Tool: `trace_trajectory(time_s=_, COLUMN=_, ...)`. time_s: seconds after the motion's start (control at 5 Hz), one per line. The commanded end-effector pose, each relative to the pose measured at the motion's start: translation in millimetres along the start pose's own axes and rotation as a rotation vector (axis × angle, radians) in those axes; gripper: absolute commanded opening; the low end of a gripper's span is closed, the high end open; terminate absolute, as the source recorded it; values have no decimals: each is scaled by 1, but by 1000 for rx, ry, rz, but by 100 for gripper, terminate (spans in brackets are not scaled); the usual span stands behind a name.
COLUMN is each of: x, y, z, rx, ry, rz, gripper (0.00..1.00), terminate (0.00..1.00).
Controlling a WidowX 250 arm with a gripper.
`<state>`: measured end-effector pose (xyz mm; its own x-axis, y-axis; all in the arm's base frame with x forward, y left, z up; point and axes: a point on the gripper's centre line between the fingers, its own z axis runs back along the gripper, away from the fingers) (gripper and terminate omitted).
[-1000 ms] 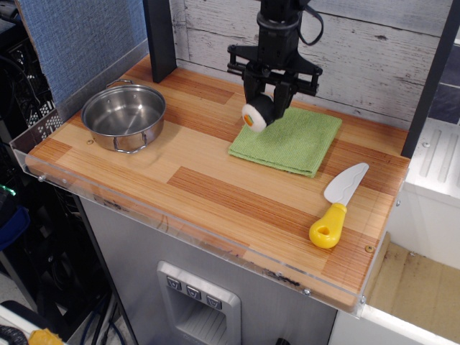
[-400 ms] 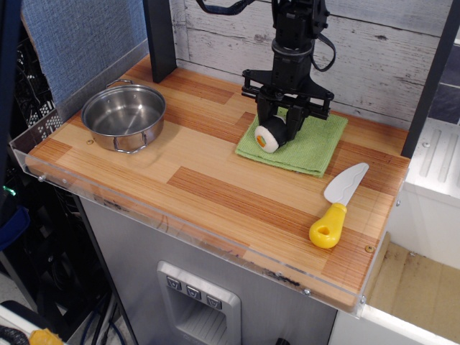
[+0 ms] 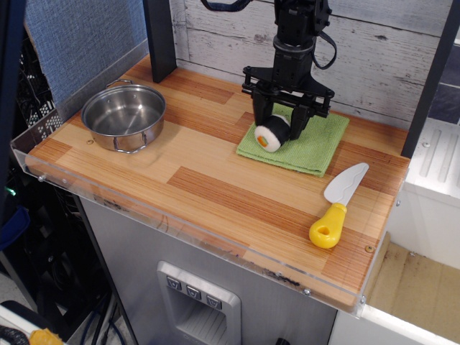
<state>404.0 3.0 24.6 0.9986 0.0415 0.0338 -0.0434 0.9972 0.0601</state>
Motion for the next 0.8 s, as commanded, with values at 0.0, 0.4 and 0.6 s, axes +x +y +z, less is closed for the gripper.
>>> trace_trajectory(time_s=0.0, x=-3, y=21, z=85, rx=-29, ry=-174, rz=19, gripper=100, terminate=0)
trace_trajectory(time_s=0.4, x=-23, y=43, z=120, rx=-4, ry=-118, rz=65, gripper=100, terminate=0)
trace_trajectory(time_s=0.6, x=-29, y=50, z=115, rx=9, ry=-19, rz=4, gripper=100, terminate=0)
